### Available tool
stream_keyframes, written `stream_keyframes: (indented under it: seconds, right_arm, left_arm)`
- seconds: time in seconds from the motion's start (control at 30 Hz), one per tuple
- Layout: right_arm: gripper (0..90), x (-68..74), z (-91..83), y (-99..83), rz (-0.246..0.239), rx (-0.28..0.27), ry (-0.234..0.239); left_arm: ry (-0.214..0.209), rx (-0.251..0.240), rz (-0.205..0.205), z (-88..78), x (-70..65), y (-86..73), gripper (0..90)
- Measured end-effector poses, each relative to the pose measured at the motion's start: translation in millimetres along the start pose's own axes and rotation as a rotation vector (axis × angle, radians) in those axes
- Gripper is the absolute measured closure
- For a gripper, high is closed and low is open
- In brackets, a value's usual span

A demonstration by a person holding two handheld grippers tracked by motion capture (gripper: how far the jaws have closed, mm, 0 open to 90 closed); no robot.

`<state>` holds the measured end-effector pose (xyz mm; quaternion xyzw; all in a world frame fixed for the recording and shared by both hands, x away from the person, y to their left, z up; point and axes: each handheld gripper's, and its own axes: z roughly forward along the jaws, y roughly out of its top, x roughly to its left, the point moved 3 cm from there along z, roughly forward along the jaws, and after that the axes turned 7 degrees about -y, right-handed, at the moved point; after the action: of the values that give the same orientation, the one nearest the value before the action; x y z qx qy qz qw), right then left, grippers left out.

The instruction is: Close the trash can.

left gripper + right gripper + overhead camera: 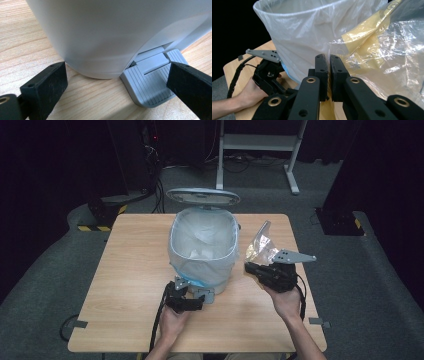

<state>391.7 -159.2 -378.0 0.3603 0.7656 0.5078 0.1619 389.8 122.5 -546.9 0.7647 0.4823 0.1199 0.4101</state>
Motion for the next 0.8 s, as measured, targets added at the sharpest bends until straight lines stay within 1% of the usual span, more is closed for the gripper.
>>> stream_keyframes:
  seconds: [0.13,0.17,0.2,0.27,0.33,0.5,0.7,0.8]
  right_arm:
    - [86.2,1.1,-1.3,4.7,-0.001,-0.007,0.006]
    - [86.2,1.8,-1.9,7.3,-0.008,-0.007,0.006]
    - [86.2,2.5,-2.3,8.2,-0.002,-0.006,0.010]
    - [86.2,2.8,-3.2,10.7,-0.007,-0.010,0.013]
    - [86.2,3.5,-4.1,12.7,-0.002,-0.012,0.020]
    - [86.3,4.4,-6.3,18.7,-0.016,-0.012,0.015]
    - [86.2,5.1,-7.5,23.4,-0.022,-0.017,0.017]
    - [86.2,6.6,-9.1,28.8,-0.028,-0.021,0.018]
  left_arm:
    - [0.000,-0.001,-0.001,0.0,-0.1,0.0,3.3]
    - [0.000,0.000,0.000,0.0,0.0,0.0,3.3]
    - [0.000,0.000,0.000,0.0,0.0,0.0,3.3]
    - [0.000,0.000,0.000,0.0,0.0,0.0,3.3]
    - [0.000,-0.001,-0.001,0.1,-0.1,0.0,3.3]
    - [0.000,0.000,0.000,0.0,-0.1,0.0,3.3]
    - [0.000,-0.001,0.000,0.0,-0.1,0.0,3.3]
    - [0.000,0.000,0.000,0.0,-0.1,0.0,3.3]
